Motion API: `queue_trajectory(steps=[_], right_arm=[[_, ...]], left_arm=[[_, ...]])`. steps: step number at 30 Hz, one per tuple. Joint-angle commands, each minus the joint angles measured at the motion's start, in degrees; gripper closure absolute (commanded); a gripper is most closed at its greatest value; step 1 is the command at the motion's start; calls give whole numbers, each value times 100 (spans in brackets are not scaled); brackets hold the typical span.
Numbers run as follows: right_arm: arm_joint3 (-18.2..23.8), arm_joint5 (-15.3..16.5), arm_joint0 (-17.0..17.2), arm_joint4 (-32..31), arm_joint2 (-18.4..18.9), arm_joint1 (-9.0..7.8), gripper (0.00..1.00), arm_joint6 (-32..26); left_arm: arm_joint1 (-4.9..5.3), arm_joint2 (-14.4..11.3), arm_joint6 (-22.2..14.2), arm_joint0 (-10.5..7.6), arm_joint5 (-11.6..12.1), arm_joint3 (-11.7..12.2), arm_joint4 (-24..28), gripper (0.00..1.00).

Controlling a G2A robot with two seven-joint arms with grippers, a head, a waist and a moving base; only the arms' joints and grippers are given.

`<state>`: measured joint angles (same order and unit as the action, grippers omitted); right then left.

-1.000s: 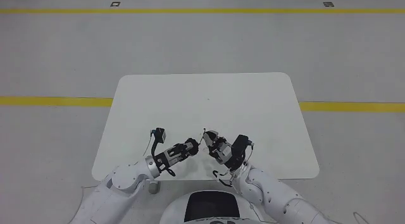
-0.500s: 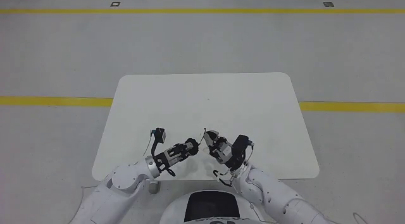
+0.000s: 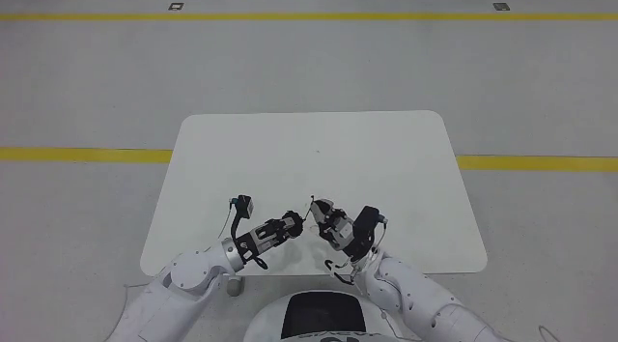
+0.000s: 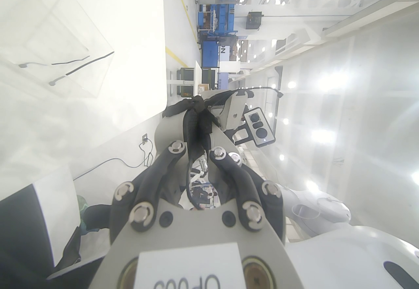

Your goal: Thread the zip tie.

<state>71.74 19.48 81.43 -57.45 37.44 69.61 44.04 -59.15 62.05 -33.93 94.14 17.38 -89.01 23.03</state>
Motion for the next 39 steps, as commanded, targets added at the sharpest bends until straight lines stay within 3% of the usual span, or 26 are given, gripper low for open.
queue_trajectory(steps=[1,39], right_arm=[[1,0,3,-29,7,0,100,-24],[221,0,166,-183,103,-107,100,-331]], left_arm=[[0,0,0,0,0,0,0,100],[0,0,0,0,0,0,0,100]])
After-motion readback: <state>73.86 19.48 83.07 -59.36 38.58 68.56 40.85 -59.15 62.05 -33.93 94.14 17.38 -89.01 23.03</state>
